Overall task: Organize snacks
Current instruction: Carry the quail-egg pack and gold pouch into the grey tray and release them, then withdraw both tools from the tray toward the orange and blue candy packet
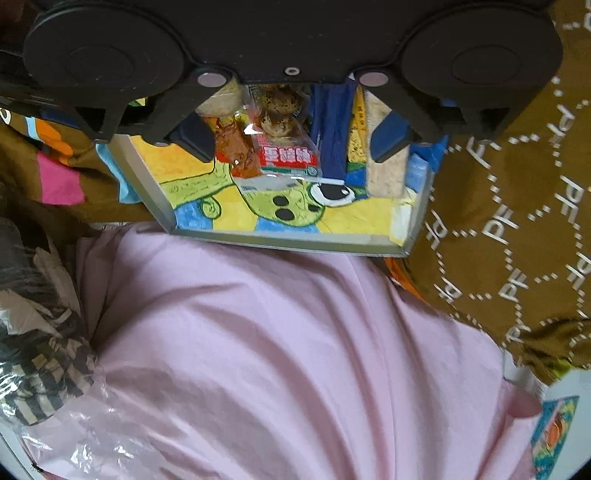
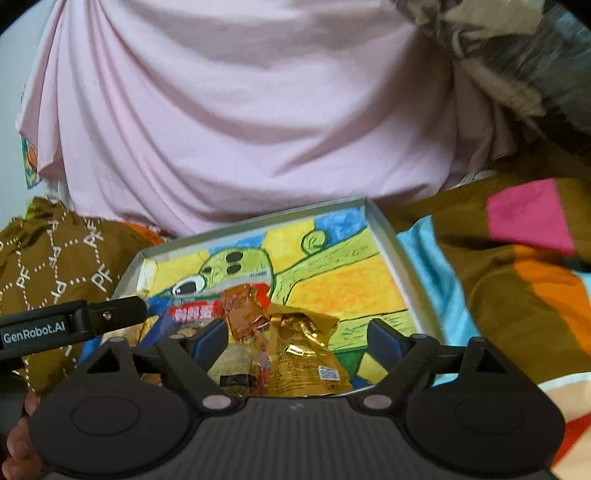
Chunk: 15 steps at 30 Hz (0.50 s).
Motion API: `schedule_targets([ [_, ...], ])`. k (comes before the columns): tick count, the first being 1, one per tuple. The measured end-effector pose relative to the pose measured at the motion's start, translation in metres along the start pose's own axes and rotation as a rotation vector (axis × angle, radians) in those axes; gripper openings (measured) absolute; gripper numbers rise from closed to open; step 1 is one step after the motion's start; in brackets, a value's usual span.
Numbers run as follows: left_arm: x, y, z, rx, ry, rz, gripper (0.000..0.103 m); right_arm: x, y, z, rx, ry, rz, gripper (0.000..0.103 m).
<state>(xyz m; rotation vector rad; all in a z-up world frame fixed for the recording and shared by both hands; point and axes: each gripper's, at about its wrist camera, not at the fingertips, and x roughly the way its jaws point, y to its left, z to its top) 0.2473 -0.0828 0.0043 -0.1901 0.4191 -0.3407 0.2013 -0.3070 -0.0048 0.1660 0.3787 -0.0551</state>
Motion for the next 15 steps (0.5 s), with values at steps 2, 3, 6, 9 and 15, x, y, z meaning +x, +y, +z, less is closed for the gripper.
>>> schedule_targets([
  [2, -0.011, -0.002, 0.002, 0.002, -0.015, 0.013, 0.101, -0.013, -0.002, 0.001, -0.001, -0.022, -0.002, 0.093],
  [3, -0.017, -0.002, 0.004, 0.005, -0.021, 0.017, 0.101, -0.020, -0.001, 0.002, -0.006, -0.036, 0.000, 0.095],
  [6, -0.035, -0.004, 0.006, 0.008, -0.033, 0.028, 0.102, -0.041, 0.001, 0.004, -0.026, -0.083, -0.006, 0.101],
  [9, -0.053, -0.005, 0.005, 0.000, -0.045, 0.042, 0.102, -0.062, 0.002, 0.005, -0.027, -0.129, -0.012, 0.103],
  [15, -0.086, -0.009, 0.001, -0.021, -0.054, 0.059, 0.102, -0.098, 0.006, 0.001, -0.029, -0.167, -0.016, 0.103],
])
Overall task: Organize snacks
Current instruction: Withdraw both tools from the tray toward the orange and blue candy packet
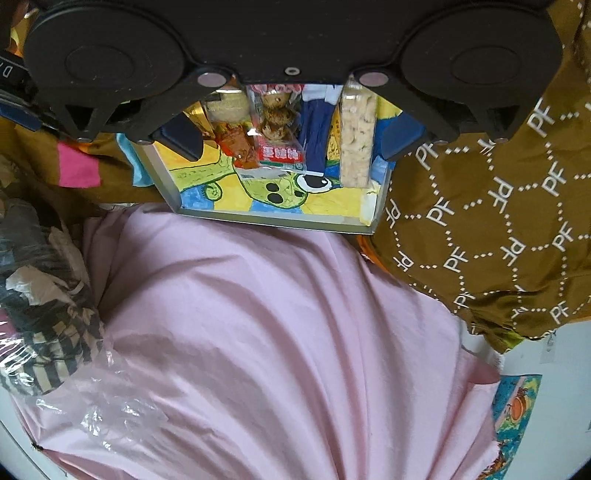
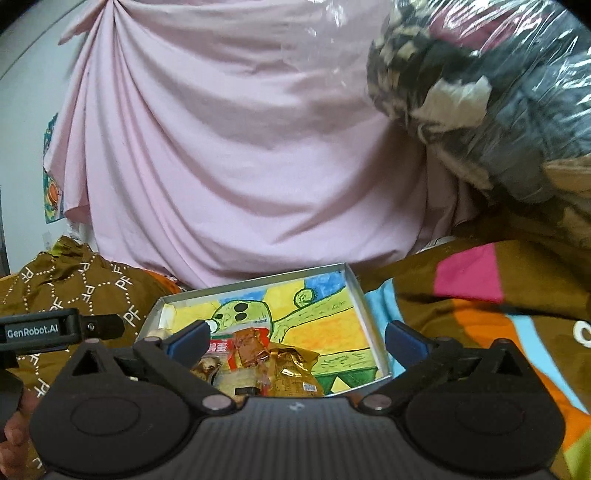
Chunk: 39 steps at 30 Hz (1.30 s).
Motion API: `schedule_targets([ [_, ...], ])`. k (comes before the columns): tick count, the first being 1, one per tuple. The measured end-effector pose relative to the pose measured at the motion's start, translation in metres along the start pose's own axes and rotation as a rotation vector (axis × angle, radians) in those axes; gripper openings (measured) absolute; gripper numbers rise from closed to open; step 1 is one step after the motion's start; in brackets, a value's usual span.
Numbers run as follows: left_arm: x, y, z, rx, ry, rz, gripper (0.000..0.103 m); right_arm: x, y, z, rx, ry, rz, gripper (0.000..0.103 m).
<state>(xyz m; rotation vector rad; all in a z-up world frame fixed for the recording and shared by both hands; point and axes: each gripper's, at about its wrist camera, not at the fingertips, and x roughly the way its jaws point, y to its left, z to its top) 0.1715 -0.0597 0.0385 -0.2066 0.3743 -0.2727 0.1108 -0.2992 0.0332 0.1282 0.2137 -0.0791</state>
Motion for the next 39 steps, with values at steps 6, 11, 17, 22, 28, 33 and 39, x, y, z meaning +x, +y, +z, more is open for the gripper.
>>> schedule_targets([
  [6, -0.031, -0.005, -0.012, 0.041, 0.004, 0.017, 0.102, -0.030, 0.002, -0.005, 0.017, 0.014, 0.001, 0.103],
  [11, -0.050, -0.001, -0.022, 0.028, 0.031, 0.020, 0.102, -0.055, -0.001, -0.011, 0.032, 0.044, -0.015, 0.103],
  [17, -0.070, 0.002, -0.037, 0.033, 0.062, 0.035, 0.102, -0.076, -0.007, -0.021, 0.078, 0.116, -0.049, 0.103],
  [22, -0.084, 0.004, -0.050, 0.041, 0.101, 0.043, 0.102, -0.088, -0.006, -0.033, 0.105, 0.196, -0.055, 0.103],
  [28, -0.093, 0.001, -0.071, 0.085, 0.186, 0.059, 0.102, -0.094, 0.000, -0.048, 0.075, 0.309, -0.069, 0.103],
  [33, -0.097, 0.000, -0.087, 0.106, 0.255, 0.064, 0.102, -0.093, 0.005, -0.057, 0.057, 0.398, -0.064, 0.103],
  [39, -0.092, -0.003, -0.101, 0.158, 0.339, 0.084, 0.102, -0.087, 0.007, -0.065, 0.048, 0.476, -0.056, 0.103],
])
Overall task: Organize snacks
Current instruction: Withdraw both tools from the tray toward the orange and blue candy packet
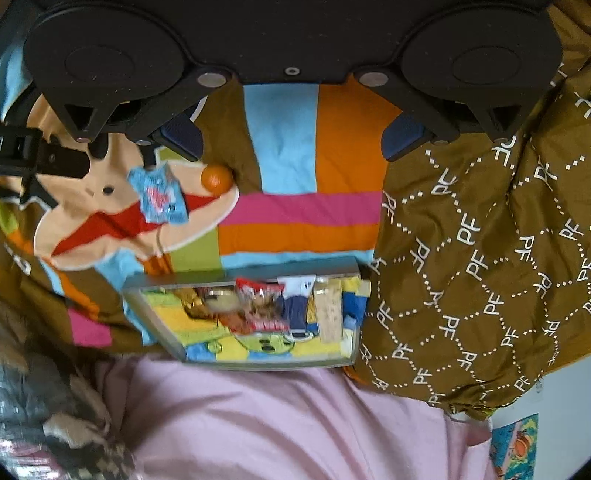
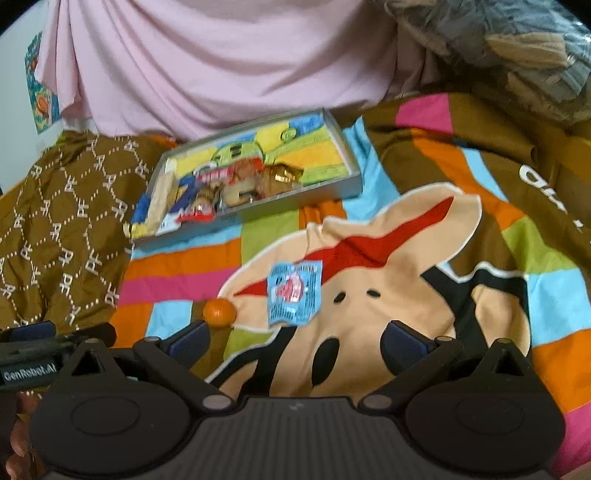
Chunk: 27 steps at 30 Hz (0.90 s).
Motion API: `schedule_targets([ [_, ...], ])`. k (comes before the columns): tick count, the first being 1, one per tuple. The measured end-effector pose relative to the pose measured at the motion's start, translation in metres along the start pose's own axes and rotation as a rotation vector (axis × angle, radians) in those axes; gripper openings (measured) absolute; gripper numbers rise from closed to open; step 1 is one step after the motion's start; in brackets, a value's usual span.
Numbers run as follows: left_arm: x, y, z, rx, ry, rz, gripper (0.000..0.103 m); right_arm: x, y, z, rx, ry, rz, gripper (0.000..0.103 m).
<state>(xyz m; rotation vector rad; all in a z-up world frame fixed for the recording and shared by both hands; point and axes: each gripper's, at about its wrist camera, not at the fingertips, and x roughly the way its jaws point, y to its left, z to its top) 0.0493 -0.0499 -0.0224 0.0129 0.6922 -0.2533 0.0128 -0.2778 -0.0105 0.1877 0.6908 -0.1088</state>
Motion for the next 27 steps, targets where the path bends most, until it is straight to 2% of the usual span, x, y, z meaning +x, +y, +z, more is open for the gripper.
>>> schedule_targets([
  [17, 0.009, 0.008, -0.001, -0.046, 0.025, 0.032, 0.102, 0.009, 0.006, 0.000, -0.030, 0.058, 0.011, 0.103],
  [27, 0.022, 0.008, 0.001, -0.059, 0.028, 0.024, 0.102, 0.026, -0.001, 0.006, 0.010, 0.125, 0.042, 0.103],
])
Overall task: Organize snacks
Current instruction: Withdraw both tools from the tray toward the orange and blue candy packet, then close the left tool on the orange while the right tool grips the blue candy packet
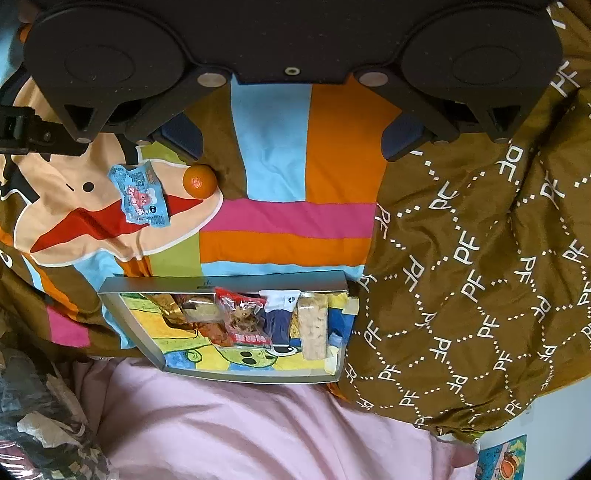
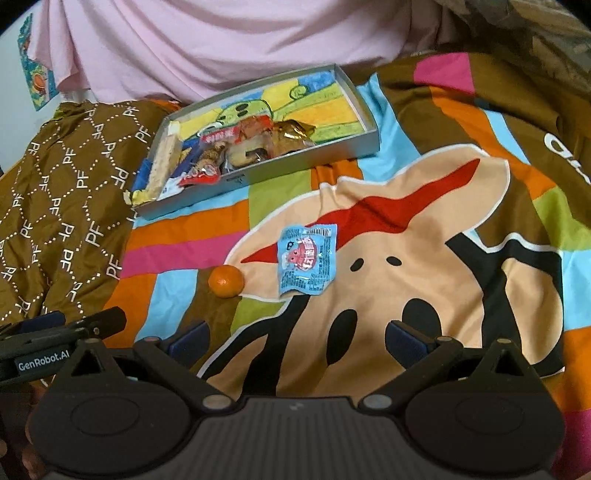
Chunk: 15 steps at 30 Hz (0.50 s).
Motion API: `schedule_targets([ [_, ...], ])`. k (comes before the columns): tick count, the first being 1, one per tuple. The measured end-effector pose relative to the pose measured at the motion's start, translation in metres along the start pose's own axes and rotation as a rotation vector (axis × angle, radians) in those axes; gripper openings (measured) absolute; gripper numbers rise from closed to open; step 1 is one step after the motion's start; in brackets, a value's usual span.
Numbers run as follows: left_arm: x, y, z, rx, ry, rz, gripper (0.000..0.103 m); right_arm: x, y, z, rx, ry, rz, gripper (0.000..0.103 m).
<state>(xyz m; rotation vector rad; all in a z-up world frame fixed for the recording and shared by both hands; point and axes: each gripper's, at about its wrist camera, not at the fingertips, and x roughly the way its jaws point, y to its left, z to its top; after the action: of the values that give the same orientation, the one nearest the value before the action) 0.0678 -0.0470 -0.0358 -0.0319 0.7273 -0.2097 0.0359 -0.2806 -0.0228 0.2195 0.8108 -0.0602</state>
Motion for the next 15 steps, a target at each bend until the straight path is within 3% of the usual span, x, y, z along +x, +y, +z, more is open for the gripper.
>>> schedule_targets([
  [6, 0.005, -0.001, 0.002, 0.004, -0.009, 0.005, 0.102, 0.003, 0.001, 0.006, -0.028, 0.005, 0.005, 0.103],
  [15, 0.021, -0.010, 0.009, 0.021, -0.051, -0.015, 0.102, 0.014, 0.003, 0.035, -0.167, 0.006, 0.000, 0.103],
])
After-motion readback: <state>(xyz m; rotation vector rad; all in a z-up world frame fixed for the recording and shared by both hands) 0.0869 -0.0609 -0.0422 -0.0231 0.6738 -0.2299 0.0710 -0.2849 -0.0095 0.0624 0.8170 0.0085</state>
